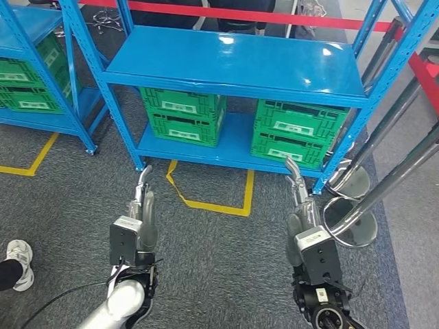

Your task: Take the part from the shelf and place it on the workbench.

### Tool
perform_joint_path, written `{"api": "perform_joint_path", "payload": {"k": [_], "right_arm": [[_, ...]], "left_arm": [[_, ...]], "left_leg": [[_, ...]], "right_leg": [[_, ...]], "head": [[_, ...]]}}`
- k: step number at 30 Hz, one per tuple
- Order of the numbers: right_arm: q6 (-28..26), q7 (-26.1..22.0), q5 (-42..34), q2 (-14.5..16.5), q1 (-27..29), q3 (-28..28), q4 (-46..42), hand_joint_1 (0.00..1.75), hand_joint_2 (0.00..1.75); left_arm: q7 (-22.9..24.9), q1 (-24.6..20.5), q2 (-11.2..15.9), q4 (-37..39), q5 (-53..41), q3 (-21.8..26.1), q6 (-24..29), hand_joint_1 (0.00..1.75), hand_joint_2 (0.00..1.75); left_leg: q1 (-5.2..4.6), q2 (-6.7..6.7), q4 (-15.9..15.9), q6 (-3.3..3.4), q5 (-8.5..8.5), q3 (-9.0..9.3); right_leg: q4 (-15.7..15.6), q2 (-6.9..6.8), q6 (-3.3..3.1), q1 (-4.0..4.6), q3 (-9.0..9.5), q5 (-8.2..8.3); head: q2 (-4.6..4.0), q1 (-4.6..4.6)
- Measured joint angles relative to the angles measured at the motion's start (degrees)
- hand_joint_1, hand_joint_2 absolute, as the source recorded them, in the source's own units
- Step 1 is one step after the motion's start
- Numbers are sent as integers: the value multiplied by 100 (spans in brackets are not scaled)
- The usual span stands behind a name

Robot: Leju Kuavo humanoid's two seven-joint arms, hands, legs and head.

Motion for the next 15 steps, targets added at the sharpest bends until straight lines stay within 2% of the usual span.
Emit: {"api": "perform_joint_path", "payload": {"k": [1, 2, 3, 4, 5, 8, 9, 10, 12, 13, 14, 15], "right_arm": [[-1, 1, -1, 0, -1, 8, 0, 0, 0], [-4, 2, -3, 0, -2, 12, 0, 0, 0], [-10, 7, -6, -1, -2, 16, 1, 0, 0], [-16, 13, -10, -1, -3, 18, 1, 0, 0], [-22, 18, -13, -2, -4, 20, -3, 0, 0], [-29, 21, -11, -1, -23, 26, -18, 0, 0], [-30, 21, -10, -1, -35, 28, -20, 0, 0], [-31, 22, -10, 0, -45, 30, -22, 0, 0], [-33, 28, -9, 0, -55, 36, -22, 0, 0], [-34, 31, -9, 0, -55, 39, -22, 0, 0], [-37, 33, -9, 0, -55, 43, -22, 0, 0], [-38, 34, -9, 0, -55, 44, -22, 0, 0]], "left_arm": [[9, 6, 1, -9, -8, 0, 0, 0, 0], [15, 9, 2, -19, -14, 0, 0, 0, 0], [21, 15, 2, -28, -17, 0, 0, 0, 0], [27, 20, 2, -37, -19, 0, 0, 0, 0], [30, 26, 2, -45, -20, 1, 0, 0, 0], [28, 21, 4, -89, -23, 2, 0, 0, 0], [27, 12, 6, -102, -24, 2, 0, 0, 0], [26, 8, 9, -109, -24, 2, 0, 0, 0], [26, 16, 16, -116, -22, 2, 2, 0, 0], [26, 27, 22, -117, -22, 2, 3, 0, 0], [26, 37, 28, -117, -23, 2, 4, 0, 0], [26, 42, 32, -117, -23, 2, 4, 0, 0]], "left_leg": [[-14, -8, -4, 0, -65, 95], [-21, -15, -8, -4, -128, 183], [-32, -31, -13, -19, -188, 255], [-39, -42, -22, -45, -247, 305], [-47, -52, -12, -74, -280, 347], [-62, -53, 126, -160, -303, 399], [-57, -48, 310, -190, -336, 310], [-48, -40, 607, -218, -416, 135], [-28, -29, 1331, -263, -687, -388], [-16, -24, 1580, -277, -814, -633], [-6, -19, 1657, -289, -850, -799], [-1, -17, 1687, -295, -870, -882]], "right_leg": [[-302, 1, -48, 21, 30, 233], [-697, 2, -121, 56, 90, 592], [-1020, 15, -191, 98, 143, 863], [-1256, 32, -247, 131, 211, 1061], [-1382, 46, -279, 154, 241, 1146], [-1498, 60, -306, 122, 449, 1123], [-1535, 57, -321, 105, 532, 1122], [-1571, 54, -333, 92, 584, 1110], [-1593, 45, -352, 87, 639, 1072], [-1594, 45, -352, 85, 669, 1042], [-1593, 47, -349, 83, 710, 1005], [-1592, 49, -347, 82, 732, 983]], "head": [[0, 20], [-1, 43], [-1, 58], [0, 69], [-1, 72], [0, 51], [0, 28], [-1, -3], [0, -76], [1, -107], [1, -132], [1, -146]]}}
